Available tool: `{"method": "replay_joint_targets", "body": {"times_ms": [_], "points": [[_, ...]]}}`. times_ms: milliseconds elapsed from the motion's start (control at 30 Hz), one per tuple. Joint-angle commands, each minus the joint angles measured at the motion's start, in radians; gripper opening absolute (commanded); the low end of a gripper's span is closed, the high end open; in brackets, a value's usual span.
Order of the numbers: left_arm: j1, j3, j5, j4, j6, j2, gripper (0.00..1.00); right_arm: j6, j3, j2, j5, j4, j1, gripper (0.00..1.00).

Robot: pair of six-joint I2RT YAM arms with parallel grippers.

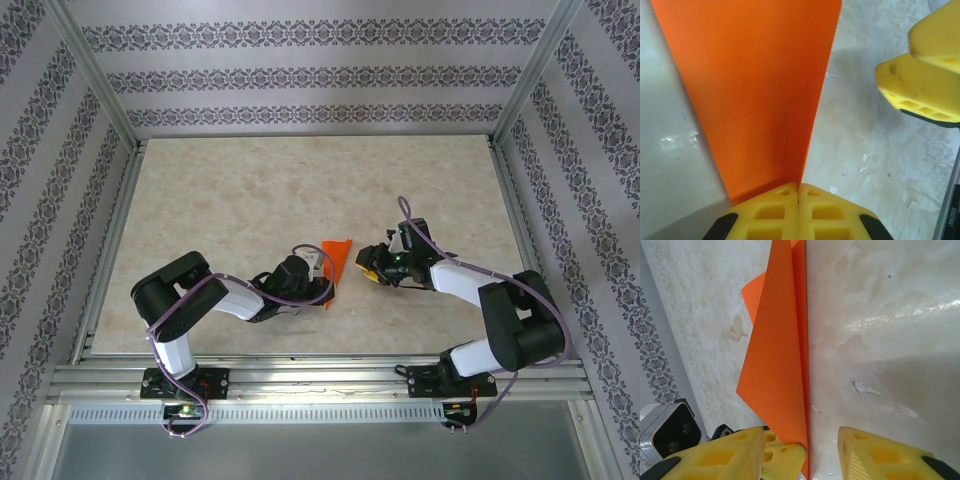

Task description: Fold a paper plane with a square sheet of paper (pick it up from the middle)

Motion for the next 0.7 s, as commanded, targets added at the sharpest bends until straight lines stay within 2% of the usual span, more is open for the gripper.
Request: {"method": "replay_joint_targets", "body": {"times_ms": [0, 133, 300, 500, 667], "points": [[0.013, -0.023, 0.020, 0.109, -0.048, 0.011, 0.00, -0.026, 0.038, 0.029, -0.036, 0.033, 0.019, 0.41], [0.015, -0.032, 0.026, 0.150, -0.069, 0.016, 0.00, -0.035, 0.048, 0.052, -0.036, 0.044, 0.037, 0.37], [0.019, -0.050, 0.036, 0.255, -0.118, 0.050, 0.00, -0.052, 0.057, 0.070, -0.028, 0.063, 0.054, 0.28], [0.025, -0.071, 0.050, 0.371, -0.173, 0.095, 0.00, -0.073, 0.025, 0.049, 0.044, 0.123, 0.067, 0.18], [0.025, -0.066, 0.067, 0.405, -0.191, 0.110, 0.00, -0.088, -0.006, 0.038, 0.062, 0.186, 0.069, 0.16]]}}
